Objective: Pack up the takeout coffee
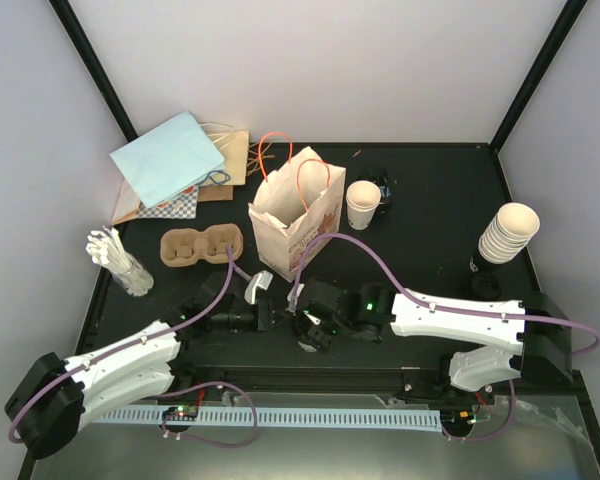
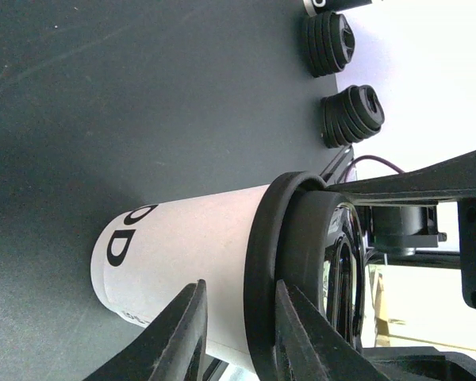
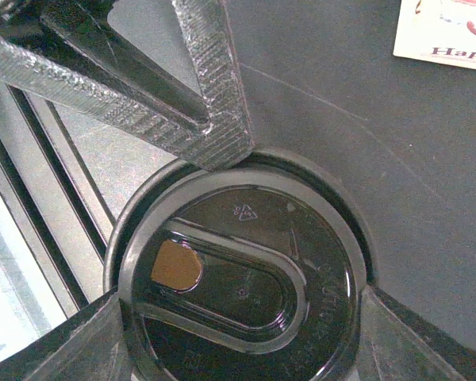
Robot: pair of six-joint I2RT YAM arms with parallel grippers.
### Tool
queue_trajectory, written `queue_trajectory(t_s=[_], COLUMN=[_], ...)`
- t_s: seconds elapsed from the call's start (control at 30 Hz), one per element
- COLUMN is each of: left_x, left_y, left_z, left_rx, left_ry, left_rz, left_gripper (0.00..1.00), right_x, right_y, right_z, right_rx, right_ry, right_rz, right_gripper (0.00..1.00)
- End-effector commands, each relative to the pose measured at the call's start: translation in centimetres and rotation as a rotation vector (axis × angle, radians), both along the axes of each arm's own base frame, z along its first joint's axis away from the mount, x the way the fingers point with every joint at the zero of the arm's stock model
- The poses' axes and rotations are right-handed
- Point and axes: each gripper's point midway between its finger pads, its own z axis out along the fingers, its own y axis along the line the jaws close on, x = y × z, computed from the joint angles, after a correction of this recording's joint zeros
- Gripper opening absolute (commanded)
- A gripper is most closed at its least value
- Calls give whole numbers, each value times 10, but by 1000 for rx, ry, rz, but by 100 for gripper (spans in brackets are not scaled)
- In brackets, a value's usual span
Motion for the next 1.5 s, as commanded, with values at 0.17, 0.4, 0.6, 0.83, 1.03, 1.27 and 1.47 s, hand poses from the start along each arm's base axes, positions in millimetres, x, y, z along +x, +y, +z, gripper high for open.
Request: queue_trajectory(t_s=[0.17,0.4,0.6,0.83,1.03,1.27,1.47], left_x=[0,12,17,14,-2,-11,3], left_y=[-7,-16,-27,-26,-13,-6,0], left_z=[-3,2,1,-16,-49,-59,-21], left_rx=[61,94,91,139,192,228,245], left_ry=[13,-1,12,52,119,112,-16], left_rz=[-60,-70,-108,-119,-96,-81,-39], left_gripper=[26,27,27,28,25,24,31], right_x=[-24,-35,-36,-35,-33,-29,-25], right_y=[-17,-14,-13,-14,-17,-19,-20], right_z=[-36,-43,-42,-46,-48,-48,-45], right_rx=[-148,-167,-151,-153,-159,-164,-158], right_ry=[117,126,126,129,125,123,102], right_rz=[48,95,98,70,45,23,10], right_gripper=[64,64,64,64,64,64,64])
